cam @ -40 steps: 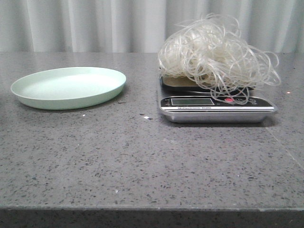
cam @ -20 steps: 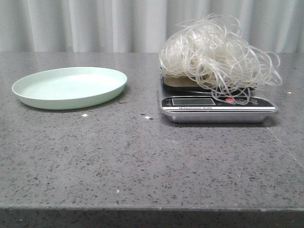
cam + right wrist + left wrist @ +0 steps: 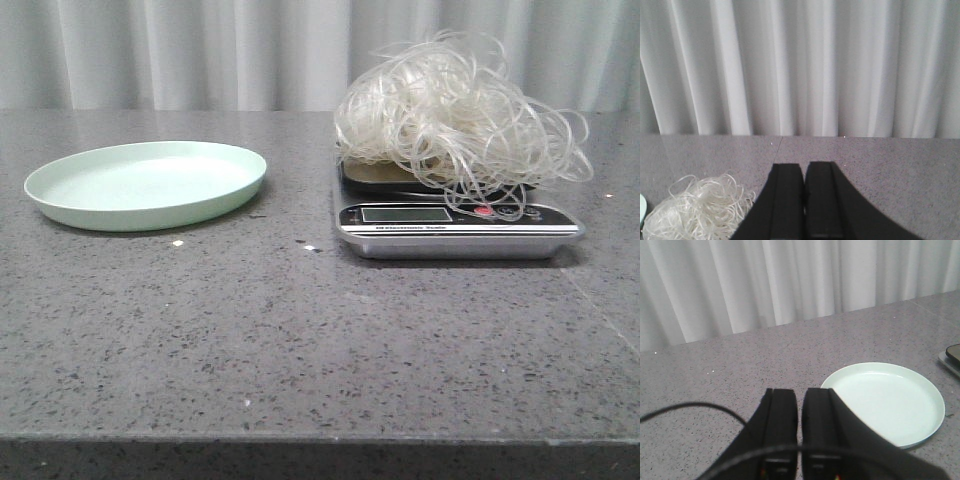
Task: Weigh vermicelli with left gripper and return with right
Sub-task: 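Raise the left gripper away from the scale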
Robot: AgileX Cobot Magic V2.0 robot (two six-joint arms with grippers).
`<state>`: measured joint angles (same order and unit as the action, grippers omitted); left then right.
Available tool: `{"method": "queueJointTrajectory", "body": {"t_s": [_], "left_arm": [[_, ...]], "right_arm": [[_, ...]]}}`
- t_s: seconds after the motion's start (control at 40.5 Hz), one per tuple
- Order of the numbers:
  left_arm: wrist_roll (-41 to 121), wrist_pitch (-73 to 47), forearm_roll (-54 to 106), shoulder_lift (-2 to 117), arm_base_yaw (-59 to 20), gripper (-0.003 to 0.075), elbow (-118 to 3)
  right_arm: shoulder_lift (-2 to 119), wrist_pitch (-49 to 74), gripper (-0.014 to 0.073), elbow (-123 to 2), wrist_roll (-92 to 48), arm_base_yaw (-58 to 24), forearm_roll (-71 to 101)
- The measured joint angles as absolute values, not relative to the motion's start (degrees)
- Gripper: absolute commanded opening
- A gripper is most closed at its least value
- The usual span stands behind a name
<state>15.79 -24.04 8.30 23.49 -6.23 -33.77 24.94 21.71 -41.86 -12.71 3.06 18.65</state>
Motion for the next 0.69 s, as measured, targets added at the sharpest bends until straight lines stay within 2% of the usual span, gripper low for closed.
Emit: {"method": "queueJointTrajectory", "body": {"t_s": [0.296,0.42,0.544,0.692], "left_arm": [[15.7,-23.9,8.3,23.5,-6.2,0.0145,-33.4],[15.7,-23.9,8.3,23.5,-6.2,0.0145,-33.4],[15.7,-23.9,8.3,23.5,-6.2,0.0145,-33.4],[15.7,-23.9,8.3,23.5,-6.2,0.0145,-33.4]], "right_arm": [[44.6,28.7,0.0176,-60.4,-22.4,-8.7,18.5],[52.7,30.8,0.0321,-64.1,-23.0,-14.6,18.5],[60.0,31.9,0.0505,-65.7,-23.2,-19.3,18.5],[68.0,32.0,0.061,-66.6,-23.3,-22.5,18.5]]}}
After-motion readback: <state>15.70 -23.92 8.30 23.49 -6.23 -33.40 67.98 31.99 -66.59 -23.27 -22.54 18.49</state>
